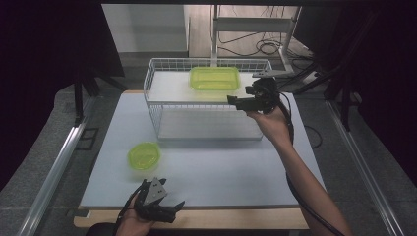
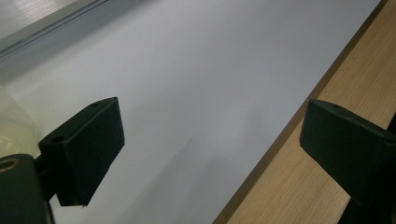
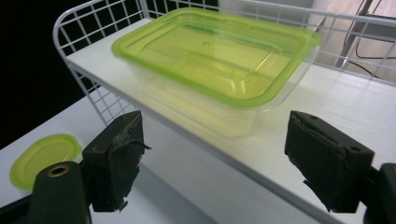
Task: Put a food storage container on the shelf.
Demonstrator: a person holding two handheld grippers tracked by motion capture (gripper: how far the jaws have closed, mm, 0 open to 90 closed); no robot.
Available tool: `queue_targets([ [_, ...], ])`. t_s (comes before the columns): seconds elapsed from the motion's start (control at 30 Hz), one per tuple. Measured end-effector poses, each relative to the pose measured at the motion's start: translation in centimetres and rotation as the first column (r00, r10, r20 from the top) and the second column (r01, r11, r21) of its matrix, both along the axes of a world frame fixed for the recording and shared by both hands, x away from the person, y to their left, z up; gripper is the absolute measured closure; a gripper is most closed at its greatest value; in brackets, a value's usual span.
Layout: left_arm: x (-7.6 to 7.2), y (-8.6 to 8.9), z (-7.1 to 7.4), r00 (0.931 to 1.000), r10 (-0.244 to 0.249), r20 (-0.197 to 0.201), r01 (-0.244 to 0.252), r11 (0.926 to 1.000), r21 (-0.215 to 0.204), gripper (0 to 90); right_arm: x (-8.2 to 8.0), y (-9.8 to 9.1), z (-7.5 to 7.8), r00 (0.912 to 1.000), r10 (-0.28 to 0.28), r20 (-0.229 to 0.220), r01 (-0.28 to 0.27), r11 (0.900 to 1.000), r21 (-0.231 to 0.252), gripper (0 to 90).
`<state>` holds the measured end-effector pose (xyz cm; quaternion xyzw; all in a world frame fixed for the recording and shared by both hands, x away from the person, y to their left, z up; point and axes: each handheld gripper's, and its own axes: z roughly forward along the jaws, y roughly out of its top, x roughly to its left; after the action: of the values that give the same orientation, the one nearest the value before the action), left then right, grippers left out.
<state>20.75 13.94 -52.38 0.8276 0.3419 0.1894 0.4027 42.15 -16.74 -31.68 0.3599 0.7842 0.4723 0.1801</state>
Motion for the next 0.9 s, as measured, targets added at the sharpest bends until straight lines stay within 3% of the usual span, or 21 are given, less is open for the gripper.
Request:
queue_targets([
  [0.37, 0.5, 0.7, 0.0, 0.9998, 0.011, -0.014, -0.012, 0.9956, -0.093, 4.4, -3.0, 0.3, -1.6, 0.997, 0.071, 0.03, -0.07, 0.9966, -0.044, 11.4],
  [0.9, 0.5, 0.5, 0.1, 0.9994, 0.031, -0.017, -0.032, 0.9988, -0.037, 3.7, -7.0, -1.0, -5.5, 0.9909, 0.121, 0.059, -0.114, 0.9881, -0.103, 3.1],
])
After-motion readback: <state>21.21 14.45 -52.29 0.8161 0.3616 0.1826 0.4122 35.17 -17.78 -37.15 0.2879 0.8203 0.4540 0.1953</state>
